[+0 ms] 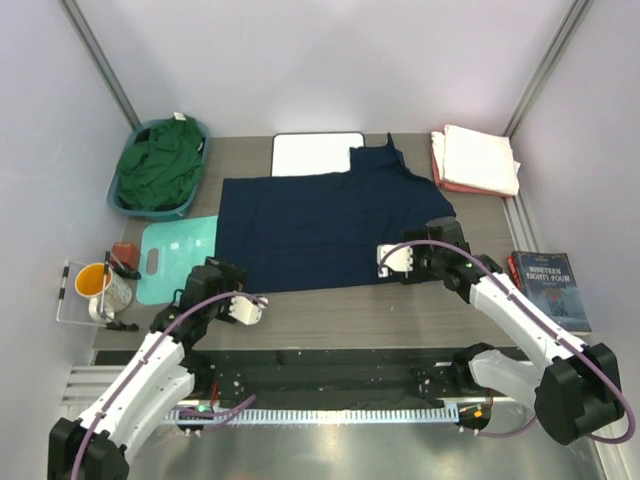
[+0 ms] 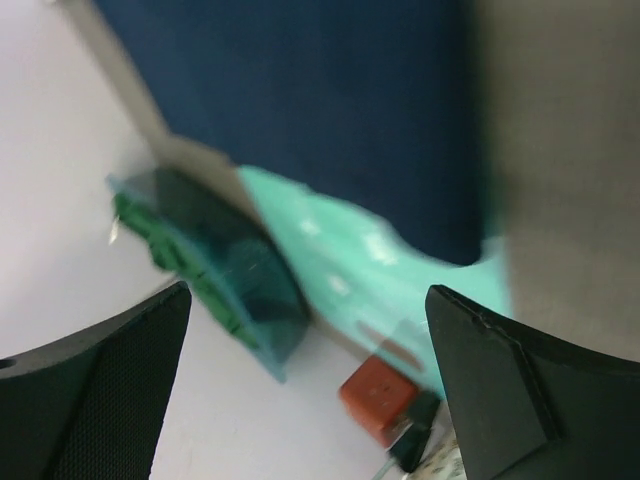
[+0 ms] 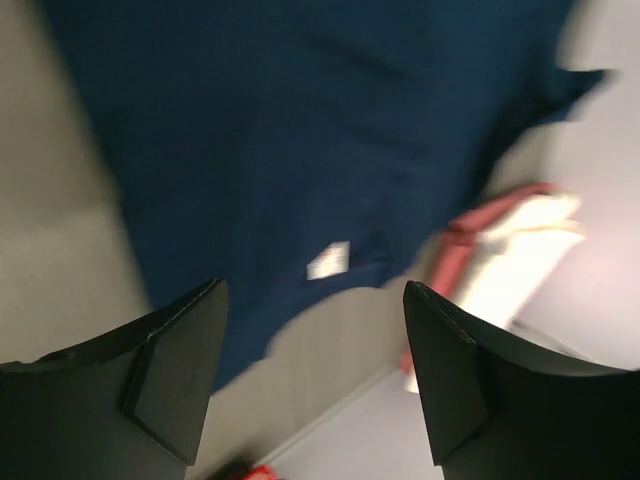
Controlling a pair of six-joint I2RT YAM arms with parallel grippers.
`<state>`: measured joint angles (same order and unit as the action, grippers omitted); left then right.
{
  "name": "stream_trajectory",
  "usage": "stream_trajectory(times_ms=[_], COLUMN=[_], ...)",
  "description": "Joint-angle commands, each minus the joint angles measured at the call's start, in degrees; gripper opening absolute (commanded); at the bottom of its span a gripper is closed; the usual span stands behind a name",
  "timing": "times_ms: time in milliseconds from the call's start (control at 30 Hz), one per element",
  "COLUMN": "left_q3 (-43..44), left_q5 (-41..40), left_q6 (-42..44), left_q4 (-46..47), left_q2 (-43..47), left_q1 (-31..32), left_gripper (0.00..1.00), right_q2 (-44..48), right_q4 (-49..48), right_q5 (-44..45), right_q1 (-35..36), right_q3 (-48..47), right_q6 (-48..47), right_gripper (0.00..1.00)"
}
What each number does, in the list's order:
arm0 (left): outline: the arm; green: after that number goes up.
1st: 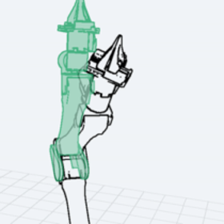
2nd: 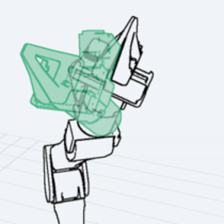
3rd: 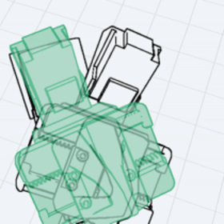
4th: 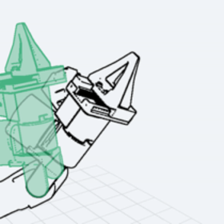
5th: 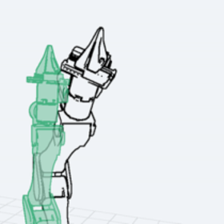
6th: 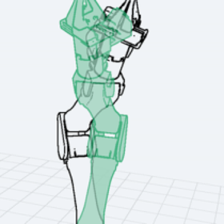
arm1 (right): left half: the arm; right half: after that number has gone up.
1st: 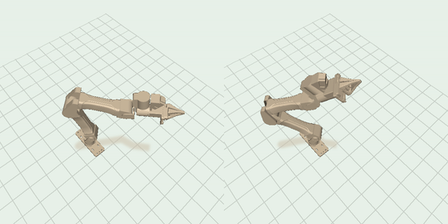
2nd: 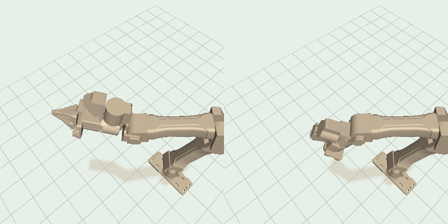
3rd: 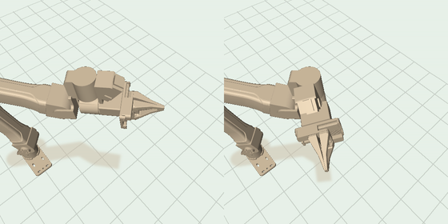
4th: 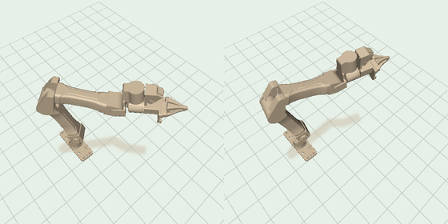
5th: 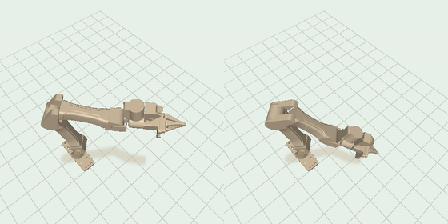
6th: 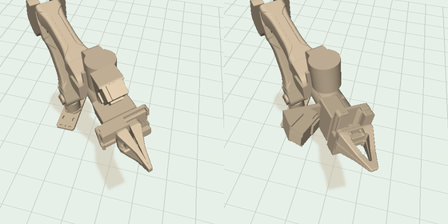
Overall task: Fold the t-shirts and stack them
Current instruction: Fold the flattened tshirt in 1/3 of the way
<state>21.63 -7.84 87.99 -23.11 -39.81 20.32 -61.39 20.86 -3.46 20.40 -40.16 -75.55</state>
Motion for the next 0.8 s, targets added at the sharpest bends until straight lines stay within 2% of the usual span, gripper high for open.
stream_trajectory(times_ms=[0, 100, 167, 367, 567, 633, 700, 733, 767], left_q3=[-6.94, -8.62, -9.67, -8.37, -3.88, -2.04, -0.72, 0.42, 0.87], left_q5=[7.04, 7.57, 7.05, 4.15, 4.32, 5.54, 6.77, 7.65, 9.31], left_q6=[9.30, 10.01, 10.10, 7.03, 4.04, 3.69, 3.25, 3.33, 3.25], left_q4=[-4.30, -5.01, -1.96, 6.75, 8.35, 5.99, 3.18, 0.29, -0.96], left_q2=[6.66, 6.95, 5.63, -6.14, -14.32, -15.03, -14.77, -14.33, -13.98], left_q1=[0.16, 0.16, 0.16, 0.16, 0.16, 0.16, 0.16, 0.16, 0.16], left_gripper=[1.00, 1.00, 1.00, 1.00, 0.99, 0.95, 0.84, 0.78, 0.65], right_q2=[3.02, 3.99, 3.99, -0.39, -4.79, -7.43, -9.71, -10.41, -10.94], right_q4=[12.25, 13.33, 12.02, 8.05, 0.77, -1.08, -3.53, -4.77, -5.91], right_q5=[-2.95, -2.78, -2.60, -2.51, -1.20, -0.58, 0.47, 0.91, 1.26], right_q1=[0.08, 0.07, 0.08, 0.08, 0.08, 0.07, 0.08, 0.08, 0.08], right_q3=[4.56, 6.93, 8.86, 10.45, 13.18, 12.74, 13.00, 13.35, 13.44], right_q6=[-0.74, -1.09, -1.71, -0.13, -0.48, 0.49, 0.75, 0.75, 0.75], right_gripper=[0.76, 0.75, 0.75, 0.73, 0.73, 0.72, 0.68, 0.64, 0.63])
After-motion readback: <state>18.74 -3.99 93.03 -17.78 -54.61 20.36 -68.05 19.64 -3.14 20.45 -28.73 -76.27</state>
